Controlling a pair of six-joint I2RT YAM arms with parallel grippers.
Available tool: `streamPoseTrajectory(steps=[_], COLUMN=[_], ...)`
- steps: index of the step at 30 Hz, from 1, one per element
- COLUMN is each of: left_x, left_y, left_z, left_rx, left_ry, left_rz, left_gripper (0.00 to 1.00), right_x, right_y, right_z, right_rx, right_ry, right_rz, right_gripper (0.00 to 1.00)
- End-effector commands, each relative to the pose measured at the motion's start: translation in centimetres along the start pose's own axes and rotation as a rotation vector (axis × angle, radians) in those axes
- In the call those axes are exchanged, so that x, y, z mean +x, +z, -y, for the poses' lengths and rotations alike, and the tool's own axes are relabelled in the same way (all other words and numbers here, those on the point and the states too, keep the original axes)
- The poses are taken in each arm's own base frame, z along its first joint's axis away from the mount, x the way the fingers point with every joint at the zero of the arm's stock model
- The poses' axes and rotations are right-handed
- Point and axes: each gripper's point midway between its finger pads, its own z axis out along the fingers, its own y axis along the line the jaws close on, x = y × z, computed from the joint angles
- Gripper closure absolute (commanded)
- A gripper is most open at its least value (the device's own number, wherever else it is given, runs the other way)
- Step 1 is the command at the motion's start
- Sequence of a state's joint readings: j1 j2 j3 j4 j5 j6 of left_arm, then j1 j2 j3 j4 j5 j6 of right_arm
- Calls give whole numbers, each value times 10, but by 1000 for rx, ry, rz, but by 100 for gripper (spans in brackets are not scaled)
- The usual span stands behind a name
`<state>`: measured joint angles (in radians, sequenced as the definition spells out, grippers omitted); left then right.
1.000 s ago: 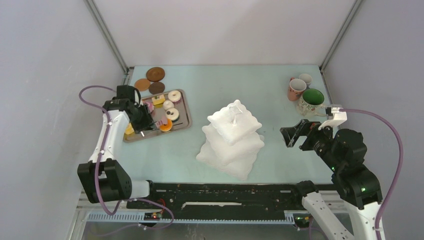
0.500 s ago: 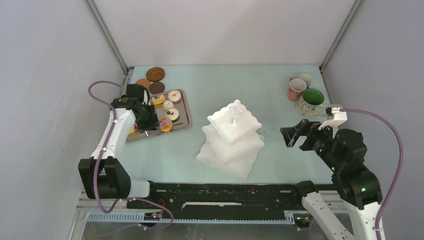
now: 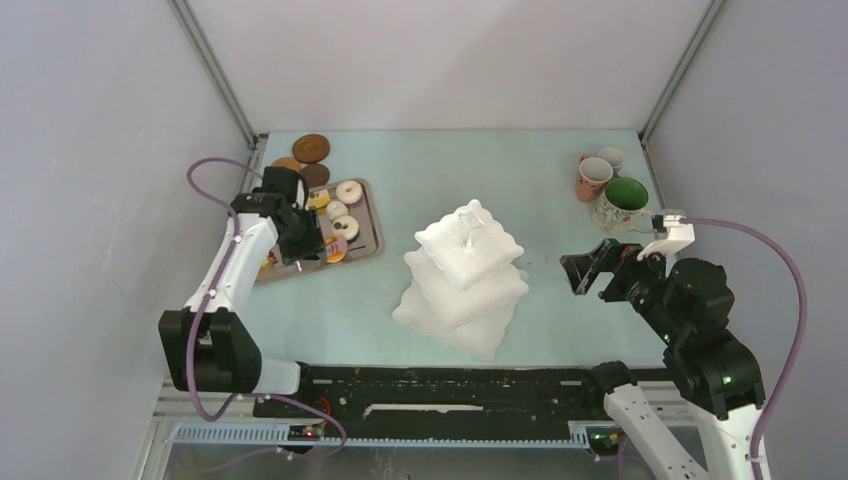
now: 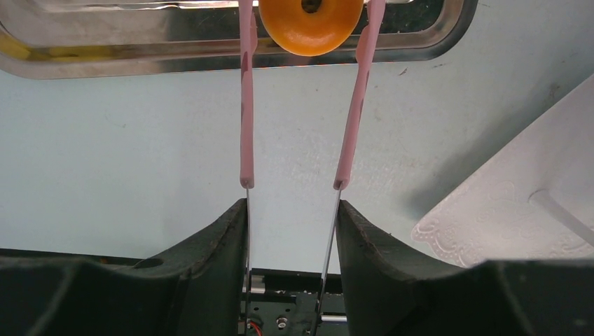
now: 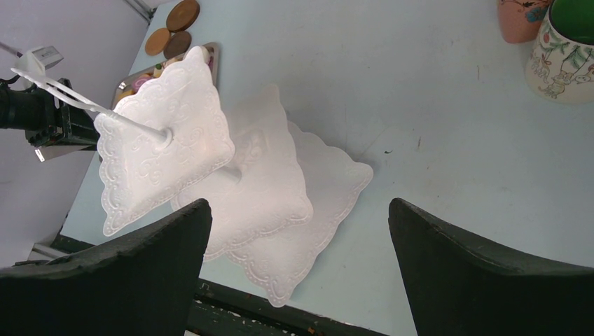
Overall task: Serve the afternoon tea
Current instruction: Pick up the desert from the tray.
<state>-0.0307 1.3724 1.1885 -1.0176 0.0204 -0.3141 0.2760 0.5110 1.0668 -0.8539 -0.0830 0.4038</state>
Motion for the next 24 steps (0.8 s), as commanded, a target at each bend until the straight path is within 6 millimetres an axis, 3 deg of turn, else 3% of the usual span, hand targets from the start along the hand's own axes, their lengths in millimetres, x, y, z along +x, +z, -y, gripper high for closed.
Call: streamPoseTrajectory(steps=[1, 19, 24], left_x=[-18, -26, -28], left_y=[-5, 8, 8], left_z=[5, 8, 9], left_rx=[4, -61, -64], left_ry=[-6, 24, 28], left_rz=[54, 60, 58], left_gripper=[49, 49, 56], right_x=[-8, -7, -7], right_y=[-3, -2, -3], right_z=[-3, -2, -2], right_rx=[-11, -10, -12], right_ry=[-6, -16, -18], right_rz=[30, 34, 37], right_gripper=[0, 0, 0])
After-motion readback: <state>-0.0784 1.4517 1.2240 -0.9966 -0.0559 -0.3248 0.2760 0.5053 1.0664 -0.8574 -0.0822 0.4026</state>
